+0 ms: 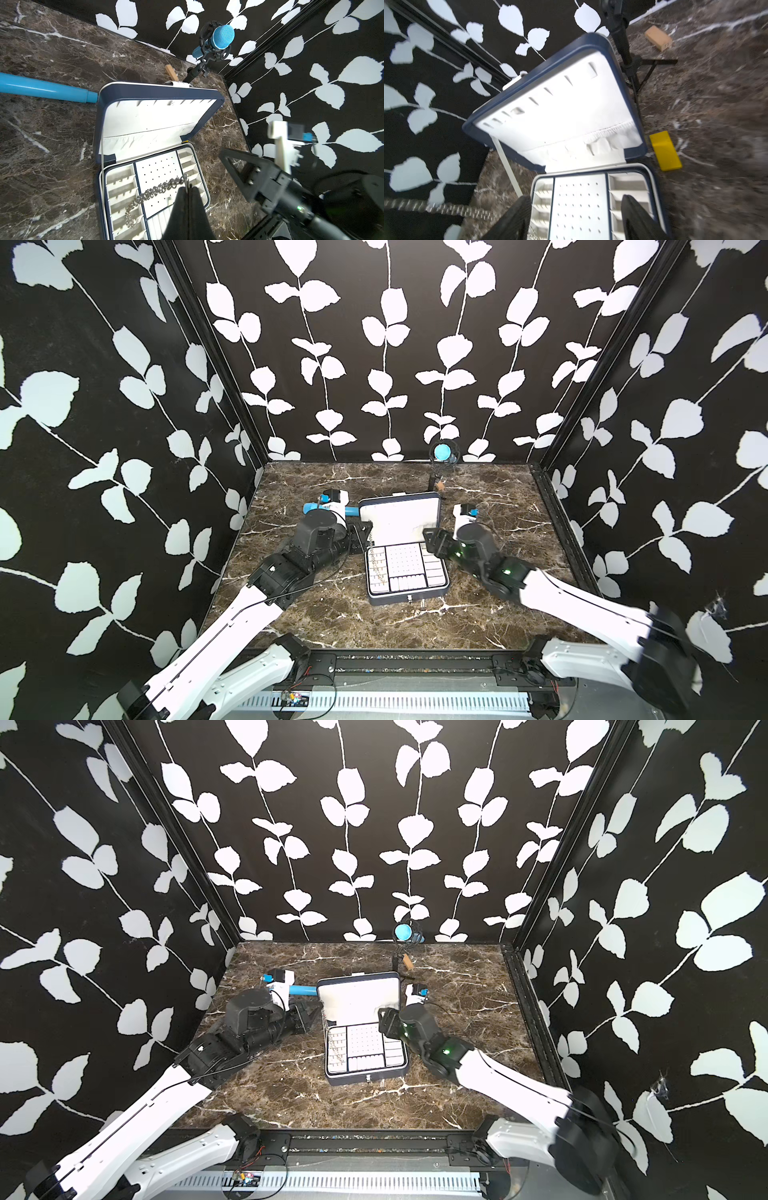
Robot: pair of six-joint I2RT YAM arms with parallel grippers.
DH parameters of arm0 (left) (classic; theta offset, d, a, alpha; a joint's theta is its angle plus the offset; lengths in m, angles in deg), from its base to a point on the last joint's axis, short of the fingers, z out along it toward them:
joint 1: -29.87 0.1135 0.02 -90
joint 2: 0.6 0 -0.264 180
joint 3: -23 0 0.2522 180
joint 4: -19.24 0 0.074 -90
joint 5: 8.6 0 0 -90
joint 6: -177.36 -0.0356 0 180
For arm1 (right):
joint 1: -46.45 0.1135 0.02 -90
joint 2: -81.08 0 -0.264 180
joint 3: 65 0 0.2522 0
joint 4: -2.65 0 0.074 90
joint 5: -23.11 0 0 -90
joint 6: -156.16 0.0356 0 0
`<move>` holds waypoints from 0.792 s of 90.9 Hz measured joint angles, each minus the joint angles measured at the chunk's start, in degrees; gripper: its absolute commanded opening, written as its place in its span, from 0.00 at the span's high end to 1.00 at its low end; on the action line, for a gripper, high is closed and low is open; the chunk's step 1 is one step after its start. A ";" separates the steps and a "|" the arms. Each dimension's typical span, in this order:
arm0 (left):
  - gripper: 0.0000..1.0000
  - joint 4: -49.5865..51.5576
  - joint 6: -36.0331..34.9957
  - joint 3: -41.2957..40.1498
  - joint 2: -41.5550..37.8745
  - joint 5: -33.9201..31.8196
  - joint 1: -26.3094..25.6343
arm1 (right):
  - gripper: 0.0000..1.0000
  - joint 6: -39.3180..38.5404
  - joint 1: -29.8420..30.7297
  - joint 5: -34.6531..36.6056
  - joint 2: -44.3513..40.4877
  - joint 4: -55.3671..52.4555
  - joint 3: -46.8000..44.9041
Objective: Put jewelry chain into jewelry box
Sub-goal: Open the fastener on the jewelry box.
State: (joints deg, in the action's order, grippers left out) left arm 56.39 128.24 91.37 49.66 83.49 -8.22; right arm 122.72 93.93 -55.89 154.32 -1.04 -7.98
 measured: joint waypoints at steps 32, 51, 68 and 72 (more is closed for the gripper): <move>1.00 -1.09 -1.53 -3.37 -1.14 -1.11 0.00 | 0.39 20.46 0.46 2.34 15.56 19.54 3.80; 1.00 -2.71 -1.88 -5.64 -1.22 -1.86 0.00 | 0.40 24.94 2.67 8.72 16.90 21.09 6.71; 1.00 -3.74 -3.02 -6.40 -1.20 -2.16 0.00 | 0.40 28.59 3.23 10.69 20.96 22.91 8.13; 1.00 -4.15 -3.23 -6.60 -1.18 -2.16 0.00 | 0.41 29.51 3.39 10.84 22.18 23.34 8.33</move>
State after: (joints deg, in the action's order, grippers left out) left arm 52.24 125.01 84.77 48.48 81.33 -8.22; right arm 152.22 97.32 -45.05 176.50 22.30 0.35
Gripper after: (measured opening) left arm 0.049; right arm 0.596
